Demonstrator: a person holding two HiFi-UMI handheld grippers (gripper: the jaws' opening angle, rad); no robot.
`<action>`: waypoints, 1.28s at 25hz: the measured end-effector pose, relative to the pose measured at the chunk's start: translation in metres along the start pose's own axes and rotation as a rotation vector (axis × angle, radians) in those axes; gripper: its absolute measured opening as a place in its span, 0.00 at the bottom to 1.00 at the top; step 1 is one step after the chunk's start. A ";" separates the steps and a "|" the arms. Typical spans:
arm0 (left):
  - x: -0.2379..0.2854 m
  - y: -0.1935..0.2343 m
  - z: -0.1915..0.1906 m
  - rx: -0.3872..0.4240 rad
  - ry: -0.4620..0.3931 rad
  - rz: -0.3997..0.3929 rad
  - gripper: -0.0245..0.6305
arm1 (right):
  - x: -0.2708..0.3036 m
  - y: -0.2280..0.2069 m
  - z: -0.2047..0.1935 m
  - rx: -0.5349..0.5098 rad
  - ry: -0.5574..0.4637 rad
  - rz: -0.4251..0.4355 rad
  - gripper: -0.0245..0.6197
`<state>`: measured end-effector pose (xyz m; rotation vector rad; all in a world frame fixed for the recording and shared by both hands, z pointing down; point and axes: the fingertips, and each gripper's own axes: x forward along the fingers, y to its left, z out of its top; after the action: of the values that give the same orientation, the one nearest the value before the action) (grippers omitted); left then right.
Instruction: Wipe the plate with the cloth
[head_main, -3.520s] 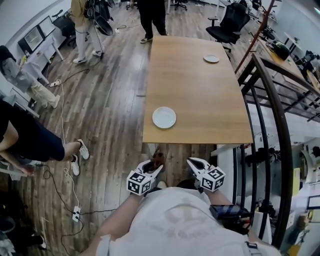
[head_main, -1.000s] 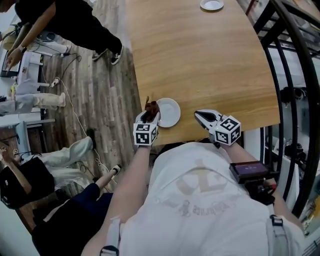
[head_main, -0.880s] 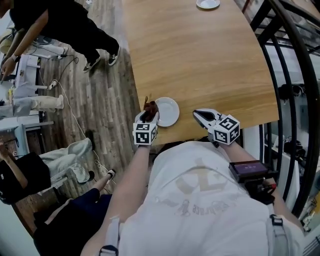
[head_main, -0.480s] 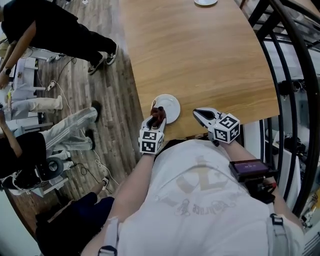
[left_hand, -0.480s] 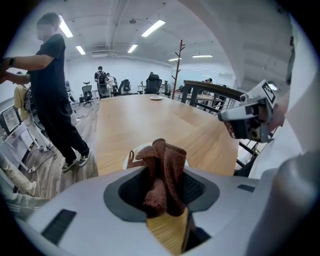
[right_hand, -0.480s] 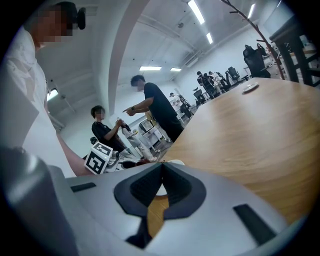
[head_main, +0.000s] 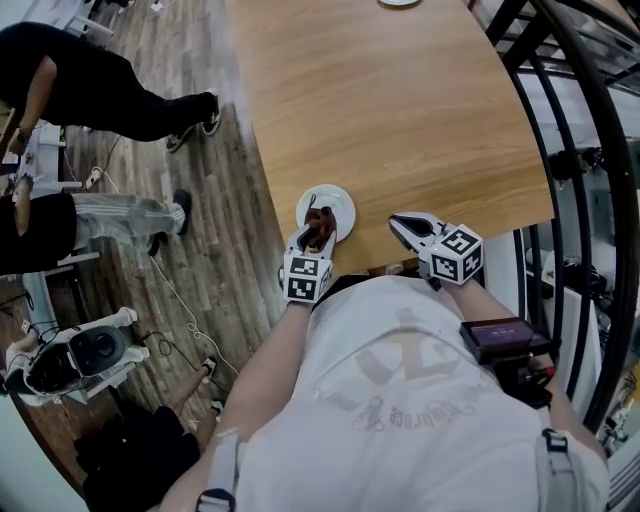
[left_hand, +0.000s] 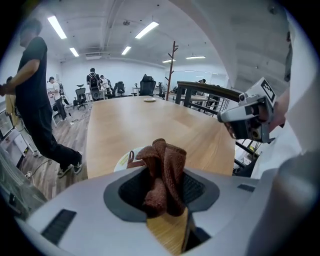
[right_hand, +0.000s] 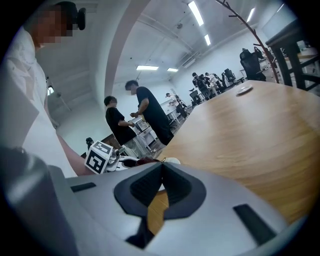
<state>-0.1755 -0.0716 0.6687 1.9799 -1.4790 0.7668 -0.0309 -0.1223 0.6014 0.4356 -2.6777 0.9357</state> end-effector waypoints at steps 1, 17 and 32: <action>0.002 0.007 0.002 -0.005 0.003 0.006 0.30 | 0.000 -0.001 0.001 0.005 -0.003 -0.007 0.06; 0.044 0.085 0.043 0.086 0.015 0.065 0.30 | -0.029 -0.027 -0.002 0.049 -0.056 -0.139 0.06; 0.035 0.015 0.019 0.118 0.048 -0.095 0.30 | -0.032 -0.026 -0.005 0.042 -0.060 -0.134 0.06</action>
<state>-0.1798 -0.1122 0.6818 2.0870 -1.3294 0.8723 0.0094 -0.1325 0.6087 0.6538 -2.6466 0.9554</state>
